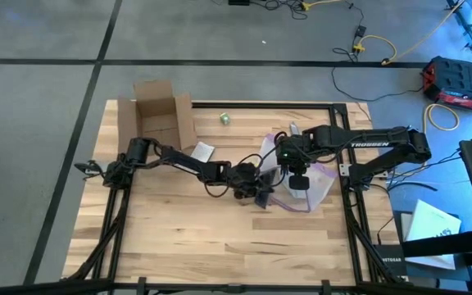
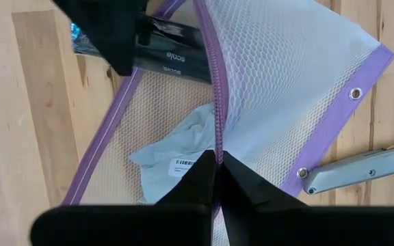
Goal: Unpack boxes
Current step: Put the black pouch into the zip bag
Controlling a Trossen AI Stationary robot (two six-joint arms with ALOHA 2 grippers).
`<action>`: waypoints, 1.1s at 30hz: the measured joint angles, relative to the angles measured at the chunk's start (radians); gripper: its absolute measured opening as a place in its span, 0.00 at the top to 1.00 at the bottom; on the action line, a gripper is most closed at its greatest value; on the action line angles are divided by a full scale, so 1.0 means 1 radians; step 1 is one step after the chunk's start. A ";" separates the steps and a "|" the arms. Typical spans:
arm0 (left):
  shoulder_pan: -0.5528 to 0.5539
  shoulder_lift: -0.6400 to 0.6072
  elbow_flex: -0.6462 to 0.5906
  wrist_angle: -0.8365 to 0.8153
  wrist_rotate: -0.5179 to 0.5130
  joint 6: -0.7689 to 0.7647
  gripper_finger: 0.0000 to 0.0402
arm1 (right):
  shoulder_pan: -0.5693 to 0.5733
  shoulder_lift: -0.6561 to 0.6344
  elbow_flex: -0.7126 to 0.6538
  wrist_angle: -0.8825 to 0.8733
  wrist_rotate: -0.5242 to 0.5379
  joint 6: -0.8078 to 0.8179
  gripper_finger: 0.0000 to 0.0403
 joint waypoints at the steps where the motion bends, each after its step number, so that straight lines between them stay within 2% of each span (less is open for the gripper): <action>1: 0.000 0.000 0.000 -0.003 -0.005 0.001 0.40 | 0.000 0.000 0.000 0.000 0.000 0.000 1.00; 9: -0.001 0.000 0.090 -0.003 -0.083 0.026 0.42 | 0.000 0.000 0.000 0.001 0.000 0.000 1.00; 12: -0.001 -0.001 0.114 -0.025 -0.082 0.110 0.42 | 0.000 0.000 0.000 0.000 -0.001 0.008 1.00; 17: 0.010 -0.001 0.134 -0.316 -0.109 0.331 0.42 | 0.000 0.000 0.000 0.001 -0.001 0.008 1.00; 19: 0.015 -0.001 0.131 -0.410 -0.122 0.340 0.42 | 0.000 0.000 0.000 0.001 -0.001 0.008 1.00; 22: 0.016 -0.004 0.133 -0.358 -0.123 0.346 0.42 | 0.000 0.000 0.000 0.001 0.000 0.007 1.00; 27: 0.008 -0.009 0.134 -0.099 -0.122 0.339 0.42 | 0.000 0.000 0.000 0.001 -0.001 0.007 1.00; 33: 0.009 -0.008 0.133 -0.135 -0.082 0.484 0.42 | 0.000 0.000 0.000 0.001 -0.008 0.007 1.00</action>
